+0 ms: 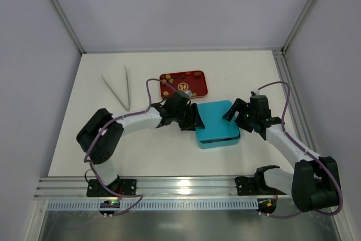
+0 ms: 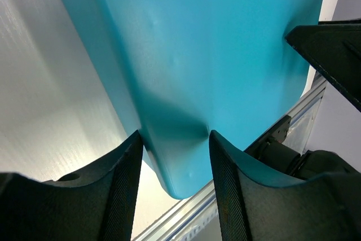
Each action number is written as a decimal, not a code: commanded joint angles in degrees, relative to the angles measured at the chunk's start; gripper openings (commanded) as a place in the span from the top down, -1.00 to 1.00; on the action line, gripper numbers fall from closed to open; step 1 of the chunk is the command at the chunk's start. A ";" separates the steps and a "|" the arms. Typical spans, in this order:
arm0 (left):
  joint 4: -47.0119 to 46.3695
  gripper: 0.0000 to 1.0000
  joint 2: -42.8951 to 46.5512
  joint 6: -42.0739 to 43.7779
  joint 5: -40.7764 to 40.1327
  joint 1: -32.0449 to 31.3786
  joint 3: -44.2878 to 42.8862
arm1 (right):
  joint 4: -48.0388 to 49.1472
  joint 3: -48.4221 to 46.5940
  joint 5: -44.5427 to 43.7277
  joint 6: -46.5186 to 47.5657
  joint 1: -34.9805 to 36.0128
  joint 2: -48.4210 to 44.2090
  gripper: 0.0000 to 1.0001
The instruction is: Pack the chocolate
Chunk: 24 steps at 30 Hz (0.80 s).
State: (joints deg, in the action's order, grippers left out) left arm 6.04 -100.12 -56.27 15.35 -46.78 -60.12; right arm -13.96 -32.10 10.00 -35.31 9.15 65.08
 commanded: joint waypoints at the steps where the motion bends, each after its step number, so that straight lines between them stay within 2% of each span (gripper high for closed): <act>1: 1.16 0.00 1.33 2.13 4.59 -0.85 -3.95 | 2.88 0.45 4.68 -3.45 0.52 -1.62 -0.72; 24: 9.77 -0.18 3.44 6.26 6.36 -2.26 -6.77 | 3.76 1.07 5.12 -5.82 0.52 -2.06 -0.72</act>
State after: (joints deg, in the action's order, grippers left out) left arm 16.23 -99.13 -51.59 19.57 -48.31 -63.64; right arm -13.23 -31.16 12.12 -39.46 9.15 64.36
